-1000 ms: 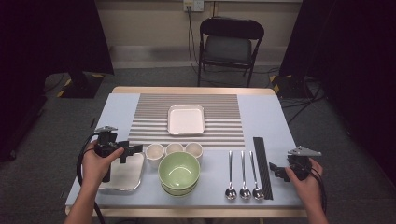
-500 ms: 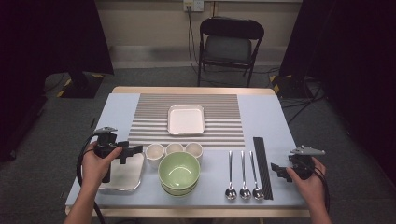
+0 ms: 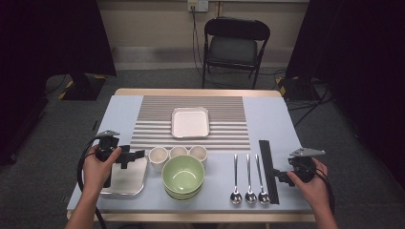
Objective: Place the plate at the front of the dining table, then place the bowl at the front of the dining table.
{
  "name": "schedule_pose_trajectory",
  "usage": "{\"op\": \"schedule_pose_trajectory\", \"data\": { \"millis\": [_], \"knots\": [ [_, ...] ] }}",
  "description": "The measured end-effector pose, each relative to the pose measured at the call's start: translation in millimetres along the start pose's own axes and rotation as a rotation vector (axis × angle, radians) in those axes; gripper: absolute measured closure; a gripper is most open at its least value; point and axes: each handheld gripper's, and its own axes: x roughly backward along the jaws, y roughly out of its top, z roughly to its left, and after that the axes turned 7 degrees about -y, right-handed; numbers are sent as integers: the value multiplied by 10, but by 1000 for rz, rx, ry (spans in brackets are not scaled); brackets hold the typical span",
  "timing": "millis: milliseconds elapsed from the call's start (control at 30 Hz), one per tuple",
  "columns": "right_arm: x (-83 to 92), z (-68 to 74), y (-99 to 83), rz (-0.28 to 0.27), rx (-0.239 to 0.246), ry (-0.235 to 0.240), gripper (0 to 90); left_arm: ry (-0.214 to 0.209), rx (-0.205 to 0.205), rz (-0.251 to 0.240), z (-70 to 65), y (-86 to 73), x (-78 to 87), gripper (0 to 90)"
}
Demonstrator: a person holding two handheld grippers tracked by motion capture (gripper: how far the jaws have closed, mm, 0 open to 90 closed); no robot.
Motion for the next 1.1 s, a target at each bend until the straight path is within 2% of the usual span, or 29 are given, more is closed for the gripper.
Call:
{"op": "schedule_pose_trajectory", "data": {
  "millis": [233, 433, 700, 867, 1100],
  "knots": [
    [4, 27, 22, 7, 12, 12, 144, 6, -11, 0, -18, 11, 16, 191],
    [34, 60, 87, 6, 10, 29, 143, 4, -2, -2, -11, 4, 10, 191],
    [18, 154, 240, 7, 52, 50, 143, -3, -4, -3, -5, 5, 20, 191],
    [0, 237, 320, 5, 59, 68, 142, 3, 3, -12, 15, -1, 51, 191],
    [-15, 337, 433, 10, 102, 85, 142, 2, 2, -15, 16, 2, 74, 191]
  ]
}}
